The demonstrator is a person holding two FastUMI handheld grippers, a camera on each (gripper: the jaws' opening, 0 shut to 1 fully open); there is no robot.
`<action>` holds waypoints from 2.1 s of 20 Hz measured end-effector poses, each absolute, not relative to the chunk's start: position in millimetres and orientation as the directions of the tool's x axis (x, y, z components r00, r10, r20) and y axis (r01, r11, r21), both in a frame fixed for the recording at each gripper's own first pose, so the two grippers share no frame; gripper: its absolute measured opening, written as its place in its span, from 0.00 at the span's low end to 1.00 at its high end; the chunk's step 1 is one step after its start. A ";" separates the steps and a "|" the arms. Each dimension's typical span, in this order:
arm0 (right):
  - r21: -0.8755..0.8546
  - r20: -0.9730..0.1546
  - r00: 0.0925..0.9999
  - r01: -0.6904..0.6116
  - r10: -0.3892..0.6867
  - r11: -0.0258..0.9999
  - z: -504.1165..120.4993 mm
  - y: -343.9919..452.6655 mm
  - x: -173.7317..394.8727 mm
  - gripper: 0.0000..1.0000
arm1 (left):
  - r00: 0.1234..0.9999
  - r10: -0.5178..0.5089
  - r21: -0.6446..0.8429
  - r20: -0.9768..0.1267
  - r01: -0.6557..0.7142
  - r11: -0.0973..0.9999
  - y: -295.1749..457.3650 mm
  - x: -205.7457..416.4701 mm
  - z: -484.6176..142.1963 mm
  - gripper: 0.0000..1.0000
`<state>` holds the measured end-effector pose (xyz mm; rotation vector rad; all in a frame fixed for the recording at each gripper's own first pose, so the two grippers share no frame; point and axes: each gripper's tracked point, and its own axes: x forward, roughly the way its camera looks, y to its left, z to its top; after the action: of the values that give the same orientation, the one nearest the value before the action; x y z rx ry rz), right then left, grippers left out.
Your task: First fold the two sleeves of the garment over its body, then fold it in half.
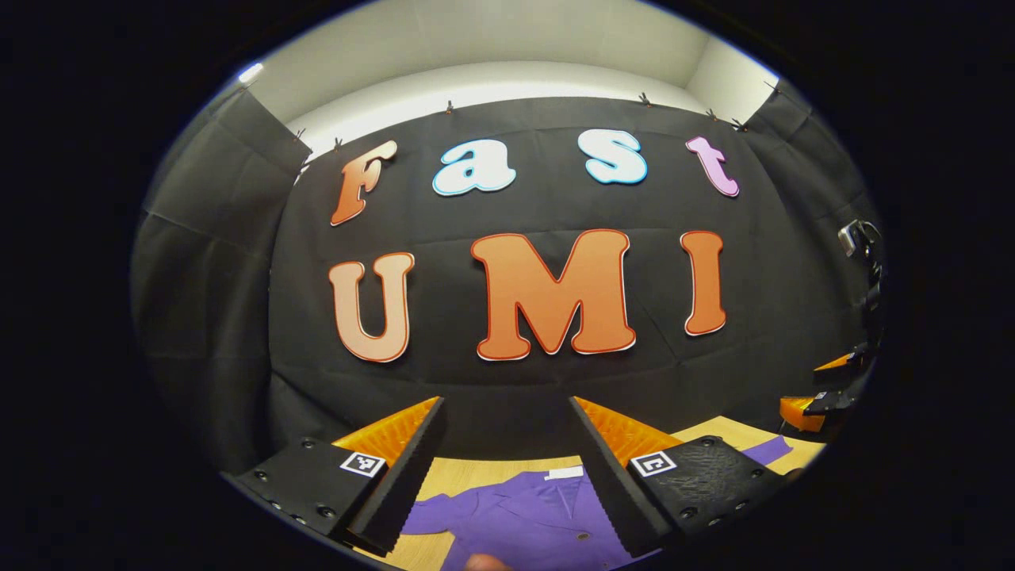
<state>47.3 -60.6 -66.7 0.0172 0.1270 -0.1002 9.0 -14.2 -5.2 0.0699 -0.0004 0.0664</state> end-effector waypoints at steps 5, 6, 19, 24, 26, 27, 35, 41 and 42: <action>-0.012 -0.228 0.954 0.196 -0.193 0.981 -116.5 -118.2 70.0 0.94 | 0.994 0.105 0.091 0.004 -0.105 0.990 -13.7 5.8 -3.1 0.96; -0.026 -0.248 0.947 0.205 -0.205 0.978 -128.5 -127.7 73.8 0.94 | 0.993 0.120 0.092 0.007 -0.120 0.989 -11.2 3.7 -3.6 0.96; 0.092 -0.629 0.753 0.321 -0.195 0.943 -283.4 -224.4 129.5 0.95 | 0.963 0.258 0.143 -0.080 -0.245 0.959 -17.7 -4.7 -31.4 0.97; 0.152 -0.766 0.632 0.348 -0.113 0.925 -339.6 -238.7 147.2 0.95 | 0.949 0.296 0.176 -0.111 -0.275 0.945 -15.6 -7.8 -38.7 0.96; 0.149 -0.804 0.589 0.335 -0.083 0.930 -353.5 -243.8 152.4 0.95 | 0.946 0.296 0.185 -0.128 -0.271 0.945 -16.2 -7.9 -42.2 0.96; 0.156 -0.820 0.568 0.330 -0.064 0.931 -362.2 -244.5 157.9 0.95 | 0.946 0.294 0.186 -0.136 -0.267 0.945 -16.6 -7.2 -42.6 0.98; 0.189 -0.905 0.422 0.300 0.047 0.935 -400.9 -243.7 177.6 0.95 | 0.934 0.280 0.225 -0.220 -0.231 0.946 -28.6 -6.1 -63.0 1.00; 0.183 -0.926 0.374 0.307 0.058 0.934 -416.8 -241.1 176.0 0.93 | 0.926 0.295 0.235 -0.234 -0.240 0.942 -27.3 -16.1 -64.7 0.98; 0.178 -0.929 0.365 0.304 0.058 0.936 -416.2 -243.3 174.1 0.88 | 0.924 0.300 0.235 -0.237 -0.245 0.941 -27.1 -18.1 -66.8 0.98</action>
<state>174.1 -243.3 -416.2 0.3471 1.1932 -0.1623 -18.1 -27.1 -66.8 0.2033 0.2735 0.2817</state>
